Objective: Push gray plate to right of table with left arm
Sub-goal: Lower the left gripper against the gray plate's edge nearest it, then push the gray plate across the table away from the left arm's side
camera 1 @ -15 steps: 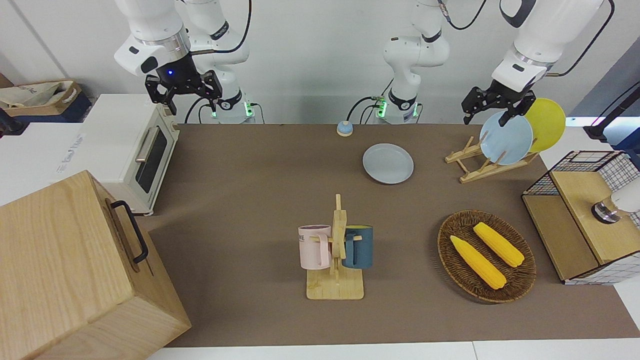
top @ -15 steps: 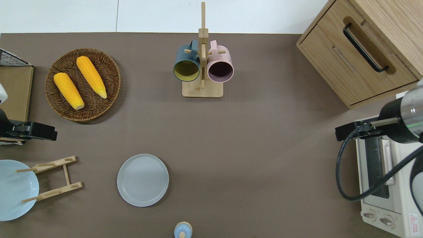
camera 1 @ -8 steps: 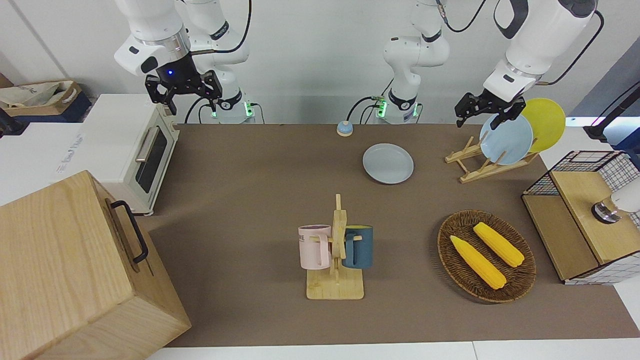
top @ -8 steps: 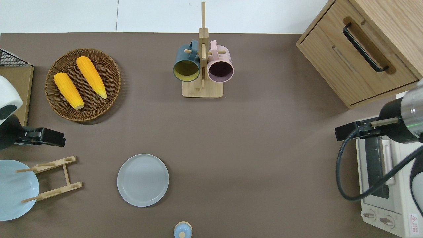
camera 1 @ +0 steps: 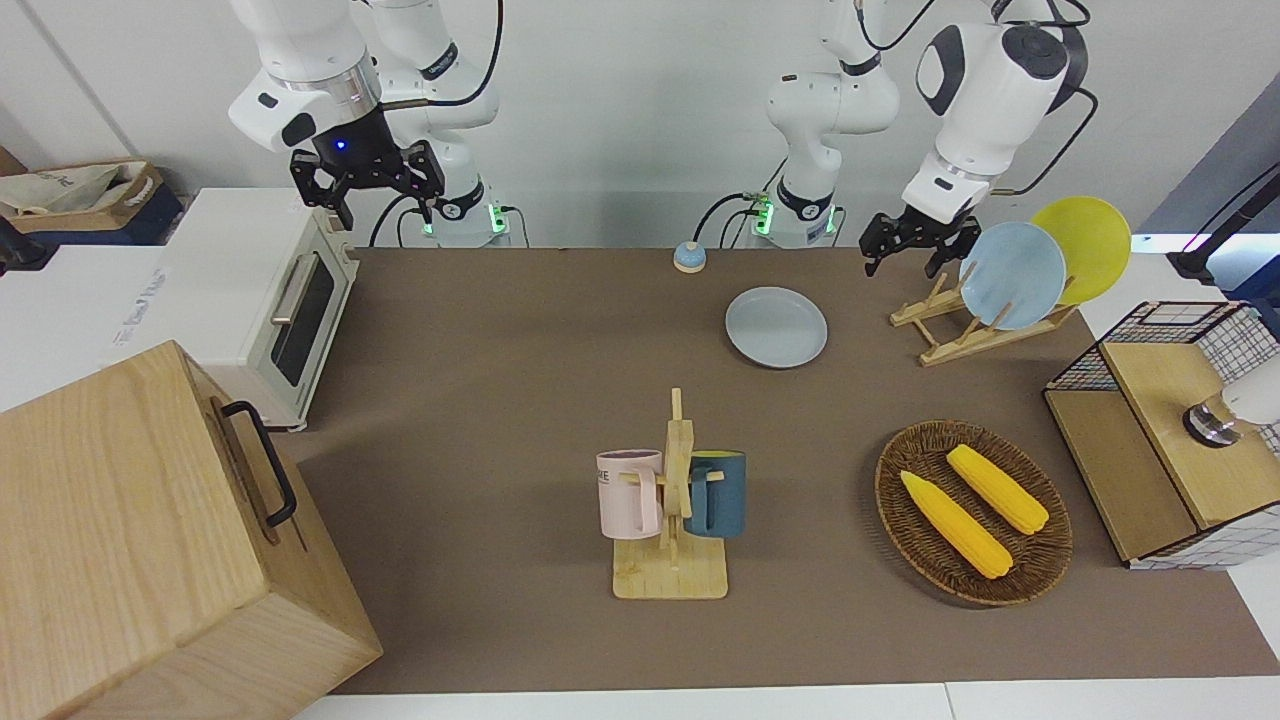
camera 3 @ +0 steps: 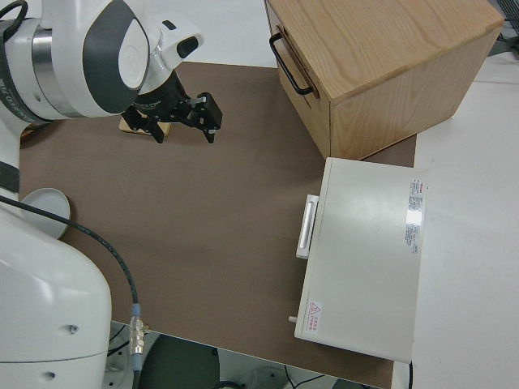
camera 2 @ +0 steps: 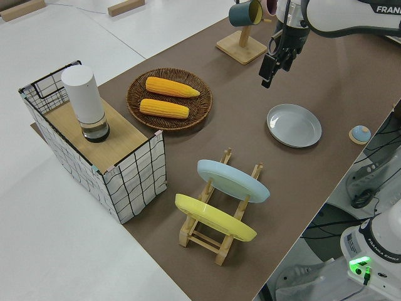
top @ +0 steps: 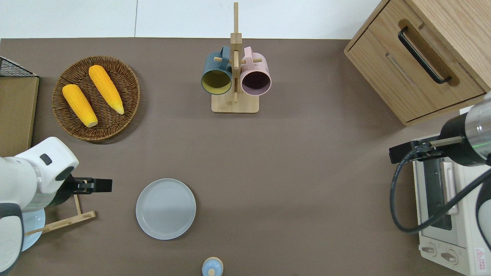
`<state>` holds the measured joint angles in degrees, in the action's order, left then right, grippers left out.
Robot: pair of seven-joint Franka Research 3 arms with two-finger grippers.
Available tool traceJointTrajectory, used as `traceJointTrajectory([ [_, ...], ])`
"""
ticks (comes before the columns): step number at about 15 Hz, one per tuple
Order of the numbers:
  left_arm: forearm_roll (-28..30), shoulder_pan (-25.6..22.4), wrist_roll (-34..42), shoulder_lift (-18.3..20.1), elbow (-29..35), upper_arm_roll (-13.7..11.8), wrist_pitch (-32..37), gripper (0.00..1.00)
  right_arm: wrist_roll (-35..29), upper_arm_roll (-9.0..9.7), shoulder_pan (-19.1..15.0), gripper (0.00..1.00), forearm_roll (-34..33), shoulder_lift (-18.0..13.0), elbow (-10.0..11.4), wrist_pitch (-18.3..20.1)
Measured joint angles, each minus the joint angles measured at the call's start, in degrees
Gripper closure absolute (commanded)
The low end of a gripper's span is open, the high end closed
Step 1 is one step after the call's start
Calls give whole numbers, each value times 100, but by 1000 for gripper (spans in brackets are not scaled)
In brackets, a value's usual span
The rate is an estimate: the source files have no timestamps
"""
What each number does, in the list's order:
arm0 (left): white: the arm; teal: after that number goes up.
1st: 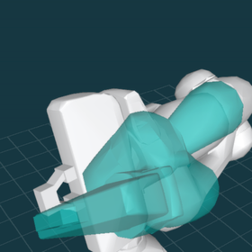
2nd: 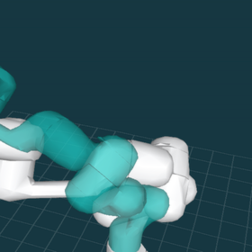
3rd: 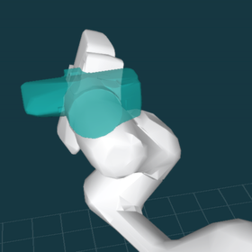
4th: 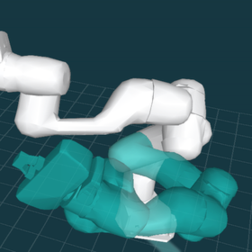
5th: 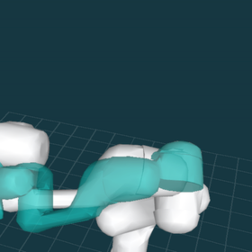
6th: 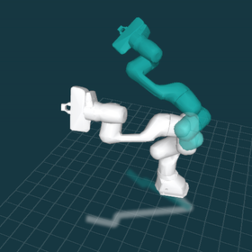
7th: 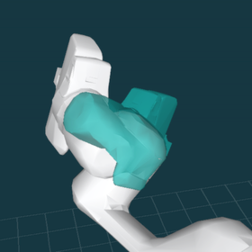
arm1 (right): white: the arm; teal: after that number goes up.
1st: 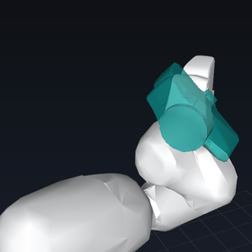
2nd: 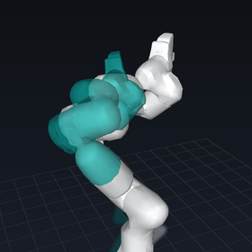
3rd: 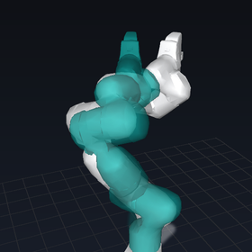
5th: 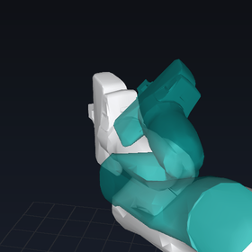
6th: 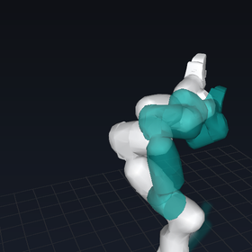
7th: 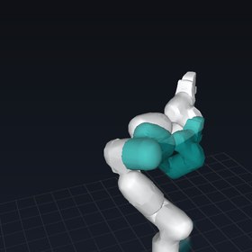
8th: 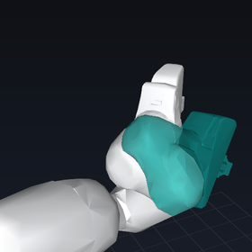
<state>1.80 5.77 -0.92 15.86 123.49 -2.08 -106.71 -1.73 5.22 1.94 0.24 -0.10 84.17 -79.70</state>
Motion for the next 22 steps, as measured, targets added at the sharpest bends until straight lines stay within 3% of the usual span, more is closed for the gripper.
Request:
traceJointTrajectory([
  [11,0,0,-420,104,2036,145,-2278,7,0,0,0,17,0,0,0,0],
  [22,0,191,-695,-121,2883,172,-3511,9,0,0,0,17,0,0,0,0],
])
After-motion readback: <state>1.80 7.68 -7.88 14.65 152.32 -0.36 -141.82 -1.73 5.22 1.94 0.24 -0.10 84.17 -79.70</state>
